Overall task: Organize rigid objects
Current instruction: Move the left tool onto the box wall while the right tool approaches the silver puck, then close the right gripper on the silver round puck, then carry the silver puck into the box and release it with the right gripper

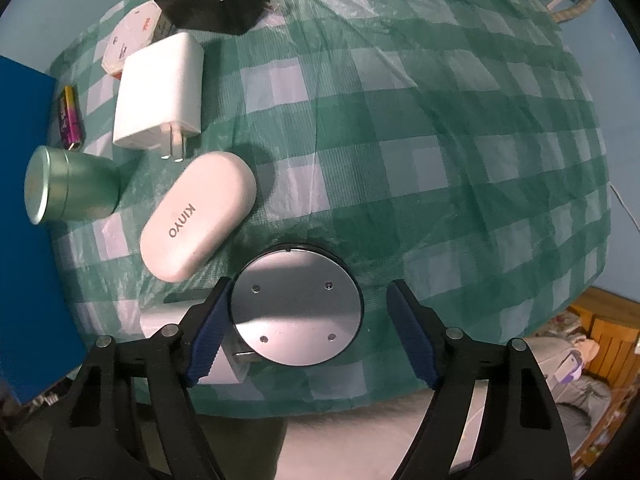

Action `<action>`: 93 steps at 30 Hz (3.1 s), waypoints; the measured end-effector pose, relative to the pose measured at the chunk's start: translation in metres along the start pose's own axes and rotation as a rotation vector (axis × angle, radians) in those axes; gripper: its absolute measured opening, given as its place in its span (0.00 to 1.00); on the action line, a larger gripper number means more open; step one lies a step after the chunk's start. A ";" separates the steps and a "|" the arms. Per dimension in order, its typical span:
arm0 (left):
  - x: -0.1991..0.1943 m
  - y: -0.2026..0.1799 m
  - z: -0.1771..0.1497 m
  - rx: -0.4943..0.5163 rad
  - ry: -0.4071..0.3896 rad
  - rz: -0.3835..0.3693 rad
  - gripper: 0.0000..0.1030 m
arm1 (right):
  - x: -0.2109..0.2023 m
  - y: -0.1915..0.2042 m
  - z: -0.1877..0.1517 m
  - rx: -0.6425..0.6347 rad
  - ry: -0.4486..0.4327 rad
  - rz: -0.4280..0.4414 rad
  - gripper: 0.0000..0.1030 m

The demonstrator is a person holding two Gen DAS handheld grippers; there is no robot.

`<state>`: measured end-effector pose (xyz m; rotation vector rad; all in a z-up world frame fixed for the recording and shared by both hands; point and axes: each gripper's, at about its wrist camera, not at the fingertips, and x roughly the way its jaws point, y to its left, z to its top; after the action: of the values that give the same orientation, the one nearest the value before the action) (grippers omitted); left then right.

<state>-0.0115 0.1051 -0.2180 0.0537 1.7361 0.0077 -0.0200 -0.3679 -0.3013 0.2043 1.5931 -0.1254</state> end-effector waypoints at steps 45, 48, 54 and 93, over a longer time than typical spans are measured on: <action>-0.025 0.002 0.009 -0.014 -0.060 -0.044 0.08 | -0.085 0.079 0.041 -0.185 -0.106 0.063 0.60; -0.024 0.000 0.007 -0.011 -0.061 -0.042 0.08 | -0.100 0.095 0.049 -0.226 -0.118 0.062 0.60; -0.023 -0.002 0.003 -0.001 -0.066 -0.038 0.08 | -0.122 0.124 0.044 -0.320 -0.140 0.079 0.60; -0.022 0.000 0.002 0.004 -0.064 -0.032 0.06 | -0.119 0.338 0.081 -0.812 -0.131 0.093 0.60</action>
<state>-0.0061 0.1039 -0.1969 0.0288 1.6731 -0.0202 0.1321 -0.0610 -0.1698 -0.3557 1.3870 0.5649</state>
